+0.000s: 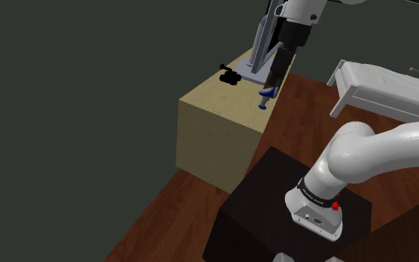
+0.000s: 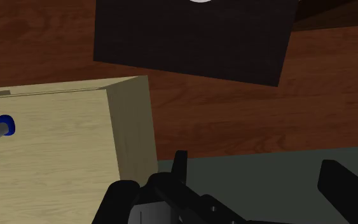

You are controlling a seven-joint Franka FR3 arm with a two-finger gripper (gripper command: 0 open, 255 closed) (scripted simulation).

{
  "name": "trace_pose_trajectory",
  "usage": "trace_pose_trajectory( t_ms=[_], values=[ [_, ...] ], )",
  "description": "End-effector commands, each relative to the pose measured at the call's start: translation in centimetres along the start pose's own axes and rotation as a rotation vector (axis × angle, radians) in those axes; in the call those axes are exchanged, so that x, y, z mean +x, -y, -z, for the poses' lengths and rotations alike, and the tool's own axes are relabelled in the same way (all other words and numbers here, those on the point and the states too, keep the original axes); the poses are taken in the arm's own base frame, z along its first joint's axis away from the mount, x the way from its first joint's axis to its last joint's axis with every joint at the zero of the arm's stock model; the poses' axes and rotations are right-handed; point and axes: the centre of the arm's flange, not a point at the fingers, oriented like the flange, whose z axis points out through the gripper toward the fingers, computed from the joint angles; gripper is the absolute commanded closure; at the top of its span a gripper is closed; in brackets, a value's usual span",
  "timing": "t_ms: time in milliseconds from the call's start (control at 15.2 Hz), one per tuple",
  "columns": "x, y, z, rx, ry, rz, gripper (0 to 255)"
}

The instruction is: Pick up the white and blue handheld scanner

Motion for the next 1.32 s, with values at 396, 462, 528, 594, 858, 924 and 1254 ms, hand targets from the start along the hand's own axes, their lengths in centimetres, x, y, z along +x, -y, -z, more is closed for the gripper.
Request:
trace_pose_trajectory(
  t_ms=[396, 462, 528, 594, 858, 924, 1254],
  values=[
    [1.7, -7.4, -2.5, -0.003, 0.026, -0.002, 0],
    [1.9, -8.6, -2.9, -0.003, 0.030, -0.002, 0],
    [2.2, -9.8, -3.3, -0.004, 0.034, -0.003, 0],
    [2.5, -11.1, -3.7, -0.004, 0.038, -0.003, 0],
    [3.5, -16.0, -5.4, -0.006, 0.055, -0.004, 0],
    [3.8, -17.2, -5.8, -0.007, 0.060, -0.004, 0],
    [5.0, -23.4, -7.9, -0.009, 0.081, -0.006, 0]
  ],
)
